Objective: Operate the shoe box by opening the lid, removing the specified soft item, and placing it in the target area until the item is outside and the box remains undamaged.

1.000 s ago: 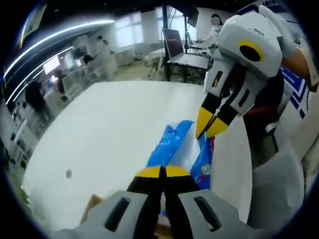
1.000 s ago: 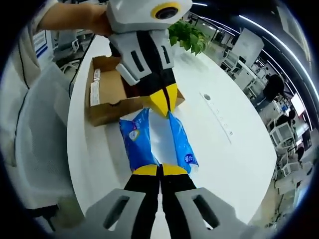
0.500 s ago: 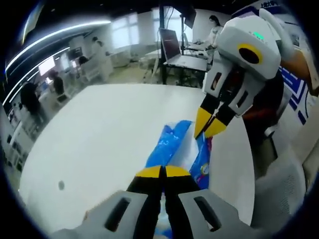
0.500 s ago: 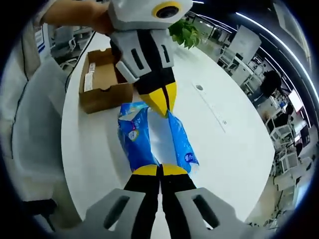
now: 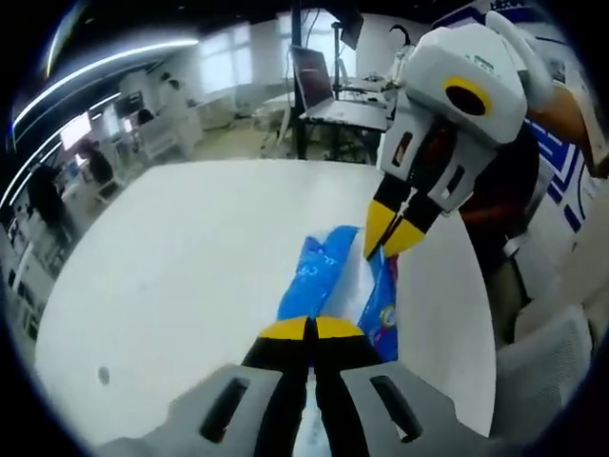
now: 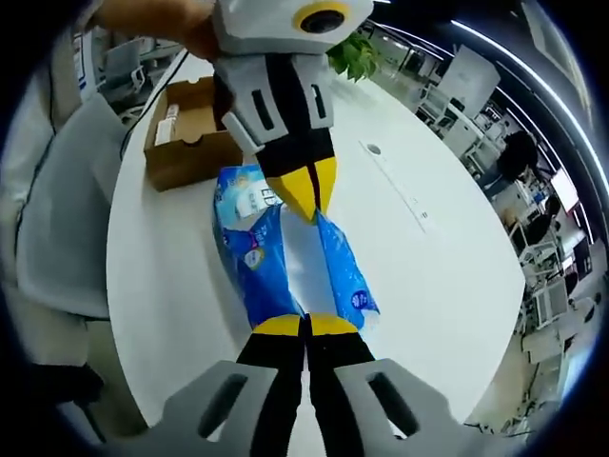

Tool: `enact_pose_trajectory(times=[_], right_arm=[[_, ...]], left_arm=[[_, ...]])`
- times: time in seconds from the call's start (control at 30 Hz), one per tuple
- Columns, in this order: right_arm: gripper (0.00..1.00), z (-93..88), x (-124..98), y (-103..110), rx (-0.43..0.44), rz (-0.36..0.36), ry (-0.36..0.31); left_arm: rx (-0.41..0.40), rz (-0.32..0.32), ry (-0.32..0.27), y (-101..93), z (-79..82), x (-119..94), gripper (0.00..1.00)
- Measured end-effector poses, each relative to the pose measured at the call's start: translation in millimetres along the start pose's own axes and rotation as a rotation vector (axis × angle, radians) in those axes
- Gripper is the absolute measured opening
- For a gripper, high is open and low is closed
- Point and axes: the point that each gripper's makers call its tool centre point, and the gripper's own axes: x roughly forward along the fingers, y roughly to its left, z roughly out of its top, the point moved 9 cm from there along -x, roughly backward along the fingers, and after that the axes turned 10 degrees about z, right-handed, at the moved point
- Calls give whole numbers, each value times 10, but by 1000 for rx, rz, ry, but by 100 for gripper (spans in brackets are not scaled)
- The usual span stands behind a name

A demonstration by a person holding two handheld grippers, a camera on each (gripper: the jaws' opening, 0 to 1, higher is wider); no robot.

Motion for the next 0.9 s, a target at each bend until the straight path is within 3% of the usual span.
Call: enact_pose_trajectory(times=[0.37, 0.9], right_arm=[[0, -285, 10, -100, 12, 1, 28], [0, -565, 21, -239, 36, 6, 57]], left_arm=[[17, -46, 5, -91, 52, 292, 0], [26, -82, 9, -124, 166, 613, 0]])
